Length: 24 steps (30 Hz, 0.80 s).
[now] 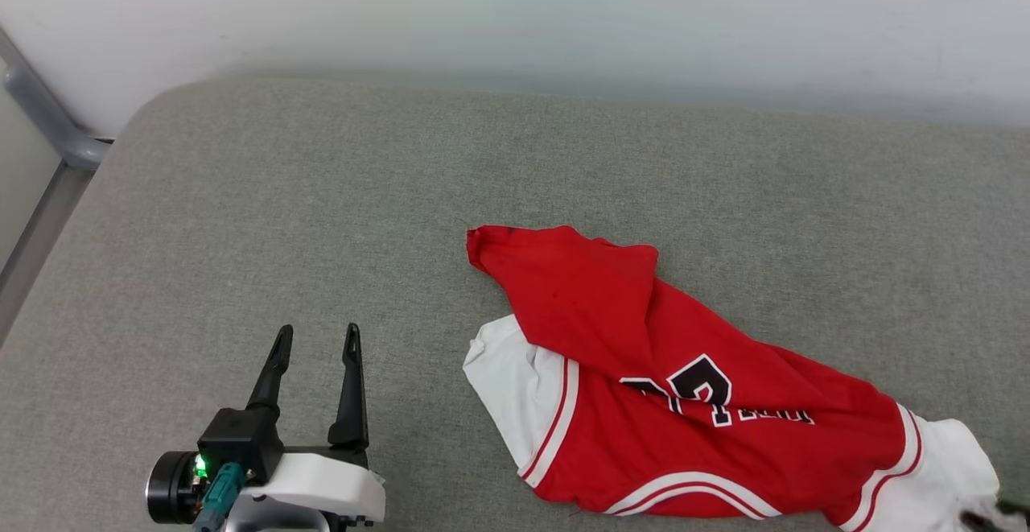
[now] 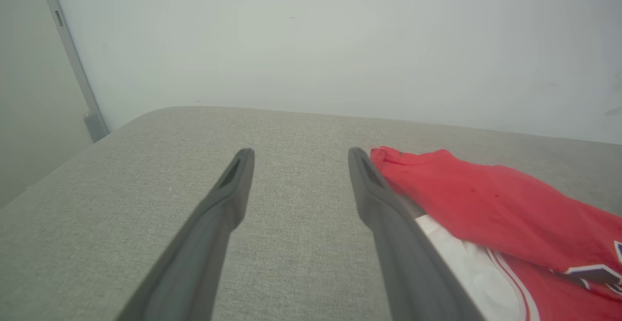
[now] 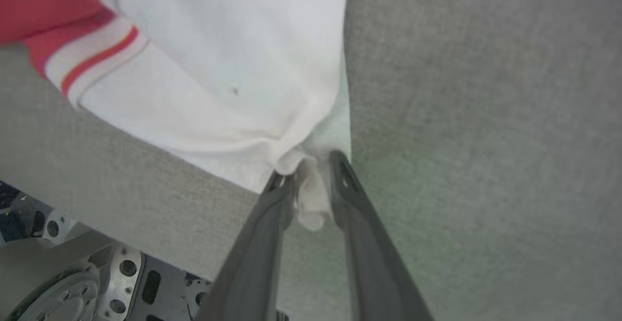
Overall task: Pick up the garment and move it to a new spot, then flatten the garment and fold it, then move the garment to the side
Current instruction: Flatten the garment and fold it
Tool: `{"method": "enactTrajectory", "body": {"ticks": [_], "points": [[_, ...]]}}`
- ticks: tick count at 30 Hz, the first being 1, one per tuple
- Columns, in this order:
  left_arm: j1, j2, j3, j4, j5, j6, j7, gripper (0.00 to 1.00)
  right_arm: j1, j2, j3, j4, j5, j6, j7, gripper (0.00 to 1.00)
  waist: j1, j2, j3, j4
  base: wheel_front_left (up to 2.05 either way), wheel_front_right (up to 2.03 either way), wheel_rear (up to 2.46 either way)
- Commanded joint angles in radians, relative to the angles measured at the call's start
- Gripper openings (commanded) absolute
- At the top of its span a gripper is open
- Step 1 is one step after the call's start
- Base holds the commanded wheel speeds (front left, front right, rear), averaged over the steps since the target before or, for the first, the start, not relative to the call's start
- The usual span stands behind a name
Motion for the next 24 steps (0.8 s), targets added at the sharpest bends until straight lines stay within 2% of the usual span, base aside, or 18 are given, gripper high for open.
{"method": "enactTrajectory", "body": {"ticks": [1,6,12,17,20,24], "points": [[0.0,0.0,0.005,0.001,0.01,-0.005,-0.003,1.0,-0.026,0.022,-0.017,-0.014,-0.019,-0.002,-0.023,1.0,0.0001,-0.0001,-0.006,-0.008,0.0,0.0,0.0],[-0.023,0.006,0.044,-0.004,0.031,-0.042,-0.003,1.0,-0.028,0.069,-0.165,-0.115,-0.075,-0.002,-0.111,1.0,0.0001,-0.0001,-0.027,-0.039,0.0,0.0,0.0],[-0.084,0.041,0.056,-0.01,0.058,-0.085,-0.003,1.0,0.016,0.139,-0.341,-0.283,-0.208,-0.001,-0.129,1.0,0.0001,-0.0001,-0.033,-0.071,0.0,0.0,0.0],[-0.197,0.095,0.026,0.006,0.06,-0.118,-0.003,1.0,0.049,0.294,-0.477,-0.381,-0.36,-0.002,-0.156,1.0,0.0001,-0.0001,-0.022,-0.083,0.0,0.0,0.0],[-0.268,0.131,-0.024,0.056,0.044,-0.133,0.003,1.0,0.063,0.399,-0.531,-0.411,-0.46,-0.002,-0.178,1.0,0.0001,-0.0001,-0.013,-0.086,0.0,0.0,0.0],[-0.383,0.195,-0.122,0.096,-0.005,-0.138,0.091,1.0,0.072,0.518,-0.574,-0.429,-0.558,-0.001,-0.22,1.0,0.0001,-0.0001,0.008,-0.093,0.0,0.0,0.0]]}}
